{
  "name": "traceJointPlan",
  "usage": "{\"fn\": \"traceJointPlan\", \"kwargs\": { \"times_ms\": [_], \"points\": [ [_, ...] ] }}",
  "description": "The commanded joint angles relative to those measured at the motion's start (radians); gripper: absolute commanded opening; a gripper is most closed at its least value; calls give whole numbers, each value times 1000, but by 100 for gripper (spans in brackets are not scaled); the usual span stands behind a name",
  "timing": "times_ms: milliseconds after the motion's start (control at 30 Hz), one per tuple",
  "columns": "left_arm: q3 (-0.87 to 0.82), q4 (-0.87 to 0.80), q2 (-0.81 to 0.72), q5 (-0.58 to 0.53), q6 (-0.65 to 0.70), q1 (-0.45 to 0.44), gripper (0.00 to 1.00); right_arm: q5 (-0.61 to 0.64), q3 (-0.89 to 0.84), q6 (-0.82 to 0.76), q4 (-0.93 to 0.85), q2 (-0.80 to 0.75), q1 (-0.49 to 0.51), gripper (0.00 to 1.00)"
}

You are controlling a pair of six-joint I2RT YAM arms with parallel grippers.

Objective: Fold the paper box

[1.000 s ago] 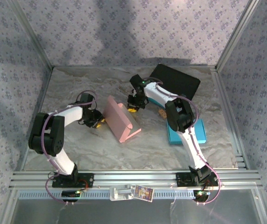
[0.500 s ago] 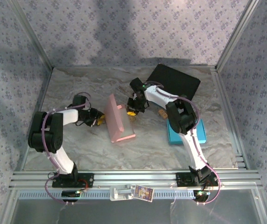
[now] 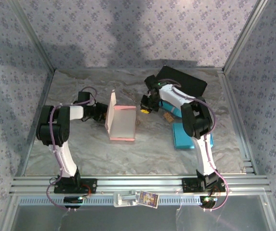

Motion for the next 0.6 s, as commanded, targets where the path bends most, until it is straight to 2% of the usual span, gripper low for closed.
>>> {"fn": "traceJointPlan", "kwargs": {
  "times_ms": [0,267,567],
  "points": [
    [67,65,45,-52,51,-2,25,16,43,-32,-51,27,1,11],
    [210,-43,126,-17,79,-31,24,-35,-135,68,81,-61,80,10],
    [431,-114,260,53,83,-142,23,-24,-268,164,152,-195,198,10]
  ]
}}
